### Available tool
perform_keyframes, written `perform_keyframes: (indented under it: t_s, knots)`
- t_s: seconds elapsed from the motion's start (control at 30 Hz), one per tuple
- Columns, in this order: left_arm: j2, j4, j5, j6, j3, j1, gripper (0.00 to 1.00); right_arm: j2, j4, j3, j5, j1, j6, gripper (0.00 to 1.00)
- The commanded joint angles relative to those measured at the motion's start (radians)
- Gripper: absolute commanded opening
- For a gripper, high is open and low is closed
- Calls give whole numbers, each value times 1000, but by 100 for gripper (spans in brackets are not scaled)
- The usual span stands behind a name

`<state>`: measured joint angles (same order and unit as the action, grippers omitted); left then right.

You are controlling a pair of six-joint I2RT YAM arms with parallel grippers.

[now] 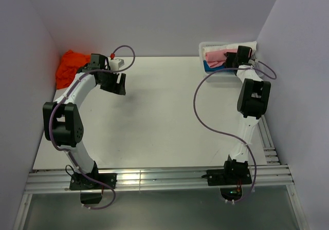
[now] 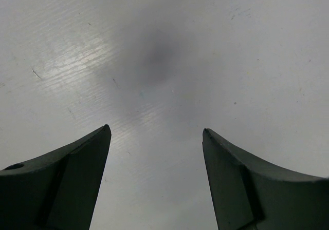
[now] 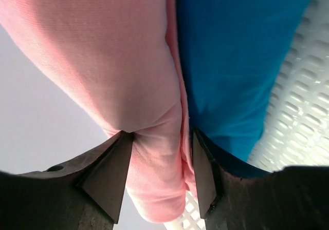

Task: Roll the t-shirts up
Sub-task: Place the rolled tshirt into the container

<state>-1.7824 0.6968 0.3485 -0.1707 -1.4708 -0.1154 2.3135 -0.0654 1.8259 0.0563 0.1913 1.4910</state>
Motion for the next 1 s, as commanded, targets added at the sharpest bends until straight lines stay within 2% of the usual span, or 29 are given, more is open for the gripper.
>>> perform_keyframes:
  t_s: [0.0,0.5,0.97]
  knots:
    - [38,1,43,0,-46,2,78,17,-112,58,50,8,-51,57]
    - [57,9,81,14,-59,2,77,-63,-188,16,112,39,-113,60]
    - [58,3,104,27,-57,0,77,-154,-220,-34,120,40,-144,56]
